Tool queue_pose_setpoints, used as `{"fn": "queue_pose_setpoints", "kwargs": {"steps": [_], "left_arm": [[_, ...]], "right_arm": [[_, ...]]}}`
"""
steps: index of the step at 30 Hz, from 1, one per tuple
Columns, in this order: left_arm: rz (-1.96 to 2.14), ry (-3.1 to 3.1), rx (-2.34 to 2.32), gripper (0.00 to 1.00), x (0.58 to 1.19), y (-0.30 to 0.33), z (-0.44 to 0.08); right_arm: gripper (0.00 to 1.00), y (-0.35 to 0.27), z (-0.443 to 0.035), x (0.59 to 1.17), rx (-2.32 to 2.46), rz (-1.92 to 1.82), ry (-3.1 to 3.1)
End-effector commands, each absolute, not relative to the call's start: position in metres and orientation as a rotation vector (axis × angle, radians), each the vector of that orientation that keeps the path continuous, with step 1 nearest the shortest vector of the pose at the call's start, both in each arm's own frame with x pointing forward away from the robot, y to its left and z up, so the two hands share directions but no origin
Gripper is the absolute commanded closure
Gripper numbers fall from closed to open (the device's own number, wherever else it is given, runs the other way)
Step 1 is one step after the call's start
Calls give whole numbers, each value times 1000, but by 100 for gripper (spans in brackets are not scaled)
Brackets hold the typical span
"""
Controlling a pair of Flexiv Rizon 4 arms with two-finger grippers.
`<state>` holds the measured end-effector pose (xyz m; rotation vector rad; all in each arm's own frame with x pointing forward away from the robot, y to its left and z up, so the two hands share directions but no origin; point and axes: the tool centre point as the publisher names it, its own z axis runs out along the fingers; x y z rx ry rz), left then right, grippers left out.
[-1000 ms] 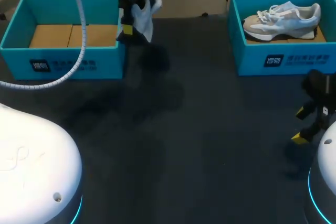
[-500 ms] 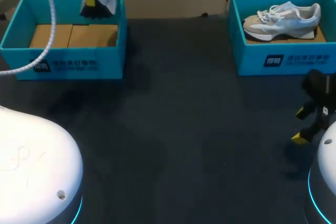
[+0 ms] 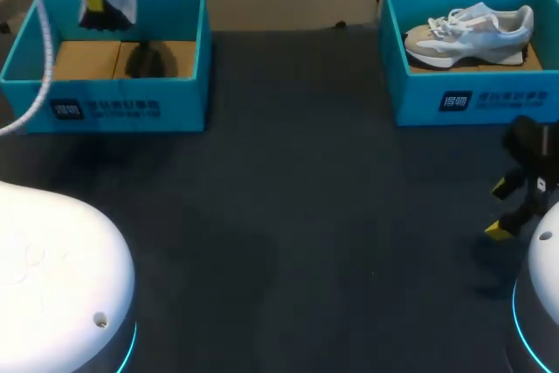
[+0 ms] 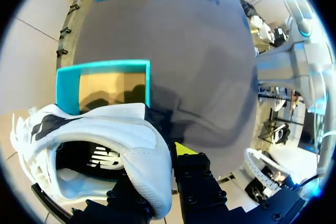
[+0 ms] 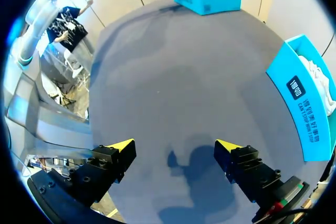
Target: Take the shoe out of the shoebox, open the shoe tongue, remove and reinsert the insole, then place the shoe into the shoebox
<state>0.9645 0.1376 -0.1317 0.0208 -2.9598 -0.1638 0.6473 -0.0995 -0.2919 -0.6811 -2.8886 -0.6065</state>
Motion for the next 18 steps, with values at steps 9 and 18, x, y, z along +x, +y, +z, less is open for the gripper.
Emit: {"fn": "queue_pose_setpoints", "kwargs": {"steps": [9,18], "left_arm": [[-120,-2985,-38,100,987,207,-148],[-100,-2984,-71,100,992,218,-148]], "right_arm": [[0,-99,-292,647,-683,-603,-2890],[0,-99,-292,647,-683,-603,-2890]]}}
